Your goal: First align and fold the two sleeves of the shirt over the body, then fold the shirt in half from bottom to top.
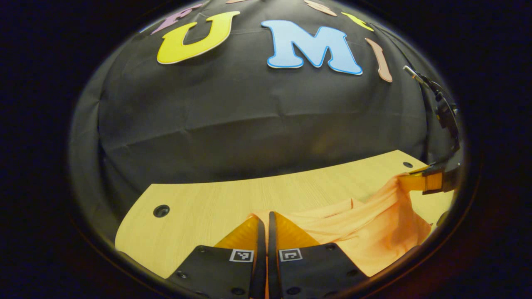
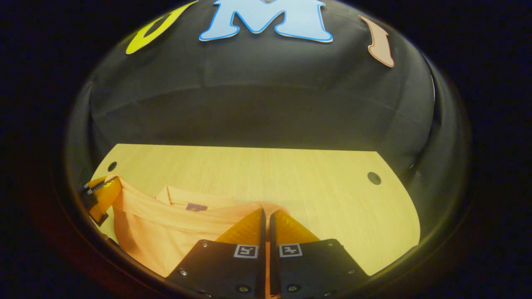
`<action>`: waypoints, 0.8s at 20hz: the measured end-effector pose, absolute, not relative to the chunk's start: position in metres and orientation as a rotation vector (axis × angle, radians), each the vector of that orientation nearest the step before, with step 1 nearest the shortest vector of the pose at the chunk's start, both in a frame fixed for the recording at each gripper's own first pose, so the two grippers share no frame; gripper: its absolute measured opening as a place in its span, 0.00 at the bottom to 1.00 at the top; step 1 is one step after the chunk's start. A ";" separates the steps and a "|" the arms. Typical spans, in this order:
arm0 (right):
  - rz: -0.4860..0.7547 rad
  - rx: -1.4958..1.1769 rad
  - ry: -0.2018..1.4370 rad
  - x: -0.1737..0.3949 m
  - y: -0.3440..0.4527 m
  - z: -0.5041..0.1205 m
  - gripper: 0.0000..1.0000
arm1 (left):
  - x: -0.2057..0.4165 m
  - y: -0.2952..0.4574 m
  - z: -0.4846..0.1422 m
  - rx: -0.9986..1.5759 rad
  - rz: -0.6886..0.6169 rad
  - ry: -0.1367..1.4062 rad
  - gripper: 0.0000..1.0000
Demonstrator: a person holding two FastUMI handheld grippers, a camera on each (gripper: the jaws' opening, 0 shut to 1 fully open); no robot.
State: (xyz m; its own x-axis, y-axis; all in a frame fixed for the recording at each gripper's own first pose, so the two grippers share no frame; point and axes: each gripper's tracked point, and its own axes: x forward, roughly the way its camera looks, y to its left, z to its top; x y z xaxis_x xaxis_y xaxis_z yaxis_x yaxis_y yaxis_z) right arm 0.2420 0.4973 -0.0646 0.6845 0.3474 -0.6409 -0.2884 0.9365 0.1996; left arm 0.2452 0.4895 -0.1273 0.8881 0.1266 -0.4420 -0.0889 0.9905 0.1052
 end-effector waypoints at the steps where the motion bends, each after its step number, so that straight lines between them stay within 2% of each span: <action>1: 0.364 0.077 0.740 0.240 0.499 -0.067 0.08 | 0.245 0.489 -0.127 0.075 0.108 0.465 0.09; 2: 0.369 0.065 0.738 0.239 0.499 -0.067 0.04 | 0.244 0.489 -0.126 0.065 0.109 0.461 0.10; 3: 0.371 0.051 0.732 0.237 0.500 -0.066 0.05 | 0.243 0.489 -0.125 0.058 0.106 0.461 0.15; 4: 0.371 0.035 0.722 0.237 0.499 -0.063 0.11 | 0.241 0.490 -0.124 0.057 0.111 0.462 0.12; 6: 0.374 0.023 0.698 0.235 0.499 -0.057 0.19 | 0.236 0.486 -0.122 0.040 0.102 0.469 0.16; 8: 0.388 0.017 0.679 0.231 0.500 -0.047 0.28 | 0.234 0.486 -0.116 0.032 0.113 0.464 0.29; 9: 0.393 0.011 0.670 0.229 0.499 -0.044 0.29 | 0.232 0.486 -0.111 0.027 0.117 0.458 0.45; 10: 0.395 0.004 0.660 0.225 0.498 -0.037 0.43 | 0.230 0.486 -0.105 0.026 0.126 0.448 0.49; 13: 0.397 -0.003 0.627 0.219 0.493 -0.024 0.49 | 0.224 0.487 -0.086 0.019 0.137 0.416 0.61; 14: 0.397 -0.001 0.620 0.217 0.492 -0.020 0.64 | 0.221 0.487 -0.082 0.015 0.138 0.408 0.65; 16: 0.397 -0.004 0.606 0.212 0.492 -0.012 0.65 | 0.213 0.487 -0.073 0.005 0.142 0.397 0.70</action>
State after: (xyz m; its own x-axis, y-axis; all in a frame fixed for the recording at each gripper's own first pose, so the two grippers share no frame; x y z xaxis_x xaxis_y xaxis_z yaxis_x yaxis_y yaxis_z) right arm 0.2120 0.4916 -0.0119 0.7490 0.3620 -0.5550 -0.3642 0.9246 0.1115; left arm 0.2134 0.4868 -0.0731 0.9124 0.1384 -0.3853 -0.1363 0.9901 0.0329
